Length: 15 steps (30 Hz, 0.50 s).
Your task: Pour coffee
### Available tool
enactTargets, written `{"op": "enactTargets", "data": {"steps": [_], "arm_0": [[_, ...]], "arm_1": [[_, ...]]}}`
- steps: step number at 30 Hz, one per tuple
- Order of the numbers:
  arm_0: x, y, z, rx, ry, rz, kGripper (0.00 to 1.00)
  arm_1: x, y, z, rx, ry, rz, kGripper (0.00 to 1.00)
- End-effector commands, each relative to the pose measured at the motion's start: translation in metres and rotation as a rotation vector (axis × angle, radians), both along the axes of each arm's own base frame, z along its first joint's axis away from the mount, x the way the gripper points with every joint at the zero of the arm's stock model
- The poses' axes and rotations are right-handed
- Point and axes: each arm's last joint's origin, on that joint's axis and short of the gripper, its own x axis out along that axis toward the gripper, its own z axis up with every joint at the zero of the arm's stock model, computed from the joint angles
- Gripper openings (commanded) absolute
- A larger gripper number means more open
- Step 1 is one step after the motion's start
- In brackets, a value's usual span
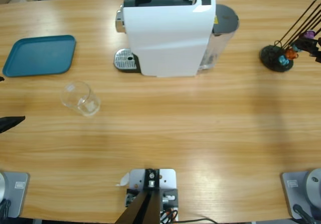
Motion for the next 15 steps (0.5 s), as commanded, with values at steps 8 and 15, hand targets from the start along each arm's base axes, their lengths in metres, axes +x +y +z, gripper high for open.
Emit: {"op": "enactTargets", "data": {"steps": [8, 15], "arm_0": [[-0.0005, -0.0001, -0.0111, 0.012, 0.037, -0.002, 0.935], [-0.0010, 0.0006, -0.0112, 0.010, 0.036, -0.002, 0.931]], "arm_1": [[0.0029, -0.0056, -0.0095, -0.011, 0.021, -0.028, 0.425], [0.0037, -0.0052, -0.0105, -0.007, 0.023, -0.023, 0.207]]}}
